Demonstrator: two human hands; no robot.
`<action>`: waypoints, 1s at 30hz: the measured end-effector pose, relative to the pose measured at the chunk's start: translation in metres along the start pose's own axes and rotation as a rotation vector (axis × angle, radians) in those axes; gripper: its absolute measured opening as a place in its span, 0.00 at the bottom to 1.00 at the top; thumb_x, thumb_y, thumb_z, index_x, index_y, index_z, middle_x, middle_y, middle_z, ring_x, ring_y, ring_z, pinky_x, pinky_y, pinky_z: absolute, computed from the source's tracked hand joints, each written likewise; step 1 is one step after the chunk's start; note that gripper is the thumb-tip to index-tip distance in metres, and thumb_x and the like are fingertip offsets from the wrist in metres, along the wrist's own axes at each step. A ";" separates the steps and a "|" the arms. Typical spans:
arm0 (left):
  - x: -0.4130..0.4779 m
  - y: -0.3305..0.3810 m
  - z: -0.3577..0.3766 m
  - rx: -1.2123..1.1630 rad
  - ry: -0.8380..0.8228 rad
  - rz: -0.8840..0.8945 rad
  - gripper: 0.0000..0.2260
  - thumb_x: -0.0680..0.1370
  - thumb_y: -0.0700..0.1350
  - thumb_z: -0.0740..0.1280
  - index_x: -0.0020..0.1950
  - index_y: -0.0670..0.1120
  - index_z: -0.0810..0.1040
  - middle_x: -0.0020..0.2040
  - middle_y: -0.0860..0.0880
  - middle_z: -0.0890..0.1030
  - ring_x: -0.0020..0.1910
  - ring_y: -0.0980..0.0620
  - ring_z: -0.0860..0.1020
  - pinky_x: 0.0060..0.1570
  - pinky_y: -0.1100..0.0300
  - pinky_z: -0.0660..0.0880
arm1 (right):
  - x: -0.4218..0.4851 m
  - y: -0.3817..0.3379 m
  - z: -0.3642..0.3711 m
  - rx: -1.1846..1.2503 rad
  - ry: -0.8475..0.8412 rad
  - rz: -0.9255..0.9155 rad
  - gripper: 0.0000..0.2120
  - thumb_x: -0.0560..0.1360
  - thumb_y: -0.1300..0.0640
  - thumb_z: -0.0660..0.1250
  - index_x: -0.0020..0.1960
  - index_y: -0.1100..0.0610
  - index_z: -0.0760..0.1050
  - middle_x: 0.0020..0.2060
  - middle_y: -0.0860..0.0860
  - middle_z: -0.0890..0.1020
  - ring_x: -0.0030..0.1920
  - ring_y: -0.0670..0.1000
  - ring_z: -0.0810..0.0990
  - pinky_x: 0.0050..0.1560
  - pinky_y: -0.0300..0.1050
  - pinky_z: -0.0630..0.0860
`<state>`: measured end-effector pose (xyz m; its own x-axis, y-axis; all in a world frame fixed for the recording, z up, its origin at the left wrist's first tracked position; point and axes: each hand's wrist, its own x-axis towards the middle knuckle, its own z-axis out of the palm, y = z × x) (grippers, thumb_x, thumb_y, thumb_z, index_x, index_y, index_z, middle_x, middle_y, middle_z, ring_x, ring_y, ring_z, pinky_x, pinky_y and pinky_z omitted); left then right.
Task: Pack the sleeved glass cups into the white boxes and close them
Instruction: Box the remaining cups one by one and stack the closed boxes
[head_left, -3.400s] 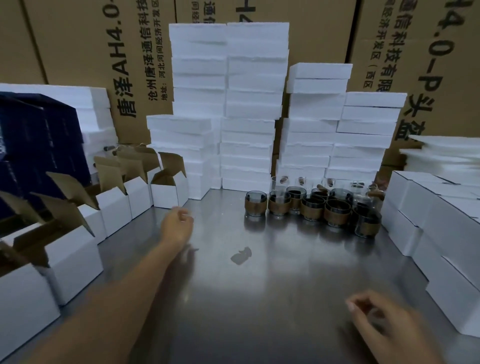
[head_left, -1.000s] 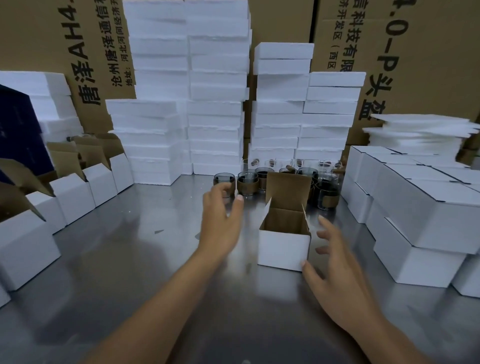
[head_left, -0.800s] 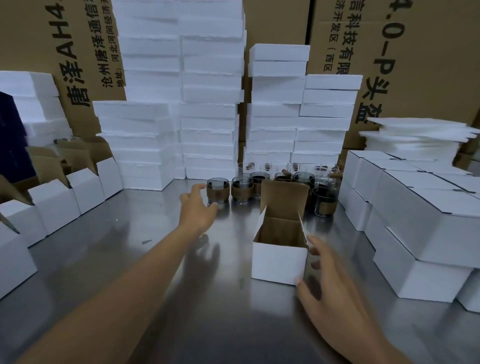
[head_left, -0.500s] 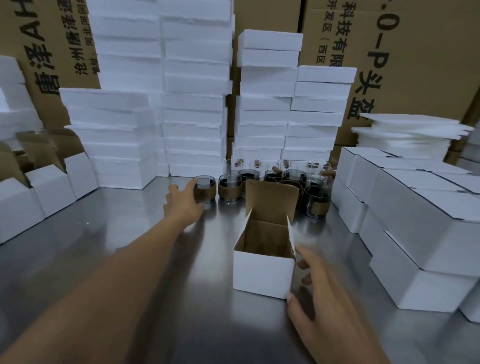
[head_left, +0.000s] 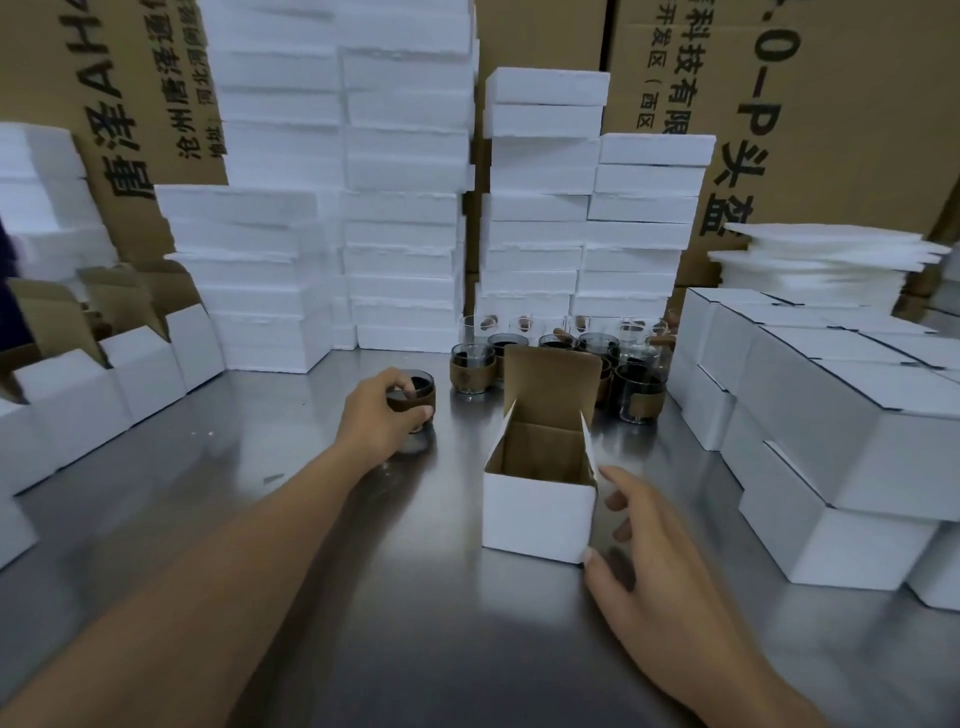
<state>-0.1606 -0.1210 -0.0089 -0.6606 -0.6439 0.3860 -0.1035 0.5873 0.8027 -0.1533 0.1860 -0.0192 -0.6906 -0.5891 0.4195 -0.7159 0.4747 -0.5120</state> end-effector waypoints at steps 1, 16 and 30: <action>-0.007 0.005 -0.003 -0.072 0.009 0.000 0.12 0.70 0.40 0.75 0.40 0.51 0.72 0.46 0.49 0.78 0.45 0.48 0.75 0.40 0.62 0.70 | 0.000 -0.001 -0.001 0.009 0.008 -0.001 0.29 0.76 0.53 0.63 0.71 0.43 0.53 0.56 0.36 0.64 0.53 0.32 0.63 0.56 0.28 0.63; -0.150 0.093 -0.043 -1.049 -0.155 -0.136 0.28 0.65 0.45 0.73 0.64 0.42 0.73 0.53 0.44 0.81 0.46 0.51 0.82 0.40 0.63 0.77 | -0.006 -0.005 0.001 0.021 0.197 -0.024 0.25 0.76 0.50 0.64 0.70 0.50 0.59 0.52 0.42 0.69 0.44 0.40 0.67 0.46 0.37 0.65; -0.168 0.093 -0.018 -0.782 -0.383 -0.090 0.25 0.65 0.50 0.74 0.61 0.45 0.77 0.53 0.44 0.83 0.51 0.47 0.81 0.42 0.61 0.77 | -0.017 -0.040 -0.005 0.740 0.051 -0.057 0.20 0.69 0.33 0.62 0.55 0.43 0.68 0.49 0.45 0.79 0.44 0.44 0.80 0.47 0.41 0.77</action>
<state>-0.0458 0.0335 0.0090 -0.8934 -0.3803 0.2393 0.2793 -0.0529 0.9587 -0.1135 0.1807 -0.0022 -0.6711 -0.5604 0.4853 -0.5068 -0.1310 -0.8521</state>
